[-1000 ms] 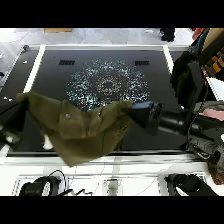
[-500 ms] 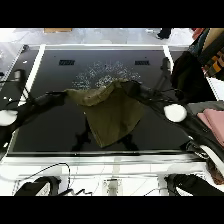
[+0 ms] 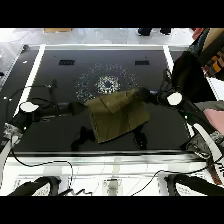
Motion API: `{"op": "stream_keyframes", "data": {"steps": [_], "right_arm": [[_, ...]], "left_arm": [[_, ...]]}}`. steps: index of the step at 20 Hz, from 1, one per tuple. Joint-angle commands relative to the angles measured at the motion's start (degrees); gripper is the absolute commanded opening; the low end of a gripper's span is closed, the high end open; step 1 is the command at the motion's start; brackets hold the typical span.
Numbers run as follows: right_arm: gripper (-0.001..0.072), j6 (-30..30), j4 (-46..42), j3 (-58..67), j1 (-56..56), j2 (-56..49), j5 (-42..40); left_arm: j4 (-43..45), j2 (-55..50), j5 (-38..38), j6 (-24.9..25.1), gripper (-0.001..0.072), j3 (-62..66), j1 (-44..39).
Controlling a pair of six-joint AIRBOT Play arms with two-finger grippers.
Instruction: Fold the clothes and pants, and hang the long-sleeved shirts on hangers.
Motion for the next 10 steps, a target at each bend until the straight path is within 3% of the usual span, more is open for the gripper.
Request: {"op": "stream_keyframes", "data": {"steps": [1,3,6,7,9,10], "right_arm": [[0.0025,-10.8,-4.8,0.0,-5.0,-0.2,24.1],[0.0025,-10.7,-10.5,0.0,-5.2,-0.2,28.0],[0.0027,-10.7,-12.9,0.0,-5.2,-0.3,27.9],[0.0080,-10.9,-13.0,0.0,-5.2,-0.3,27.6],[0.0396,-11.1,-13.6,0.0,-5.2,-0.3,27.4],[0.0450,-11.2,-14.2,0.0,-5.2,-0.3,27.3]], "left_arm": [[13.0,-0.5,-16.6,-13.7,0.0013,-0.1,-3.5],[17.1,-0.5,-15.9,-16.5,0.0013,-0.9,-9.3],[17.4,-0.6,-6.1,-16.7,0.0014,-2.8,-17.3],[17.3,-0.8,-2.3,-17.9,0.0014,-3.0,-18.5],[17.1,-1.1,0.1,-20.7,0.0015,-3.0,-18.8],[17.1,-1.1,-0.6,-21.8,0.0017,-3.0,-18.8]]}}
